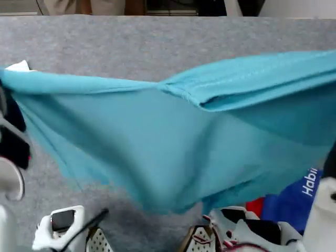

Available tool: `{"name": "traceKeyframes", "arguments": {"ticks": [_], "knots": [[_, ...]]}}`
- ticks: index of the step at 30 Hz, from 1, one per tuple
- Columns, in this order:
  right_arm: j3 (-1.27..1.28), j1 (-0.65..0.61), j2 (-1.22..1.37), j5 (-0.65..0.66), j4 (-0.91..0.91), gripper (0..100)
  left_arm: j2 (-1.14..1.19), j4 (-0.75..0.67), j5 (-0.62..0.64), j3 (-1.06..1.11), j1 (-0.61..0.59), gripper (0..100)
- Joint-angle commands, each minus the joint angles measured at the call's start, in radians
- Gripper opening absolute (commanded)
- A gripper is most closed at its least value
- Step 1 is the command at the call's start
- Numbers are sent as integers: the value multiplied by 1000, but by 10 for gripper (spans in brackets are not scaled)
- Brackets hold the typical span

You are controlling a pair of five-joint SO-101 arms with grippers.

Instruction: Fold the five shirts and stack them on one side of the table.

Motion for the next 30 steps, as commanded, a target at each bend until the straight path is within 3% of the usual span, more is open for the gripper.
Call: {"name": "traceKeyframes", "arguments": {"ticks": [1,4,7,11,15,18,24,27,30], "knots": [[87,-10,1,26,-74,5,-105,6,-23,144,-11,19],[153,-12,5,28,-77,5,-143,-37,-23,293,-12,19],[275,-12,8,46,-78,5,-145,-187,-18,485,-15,19],[524,-56,8,123,-140,5,-143,-585,-15,830,-15,19],[852,-61,7,161,-319,5,-124,-1033,-15,1134,-2,19],[1093,-61,8,158,-494,5,-41,-1246,-21,1254,37,19],[1412,-61,101,153,-812,4,325,-1415,-23,1165,48,19],[1415,-61,197,152,-881,4,539,-1398,-17,961,48,19],[1353,-61,298,149,-898,4,720,-1287,-17,689,54,19]]}}
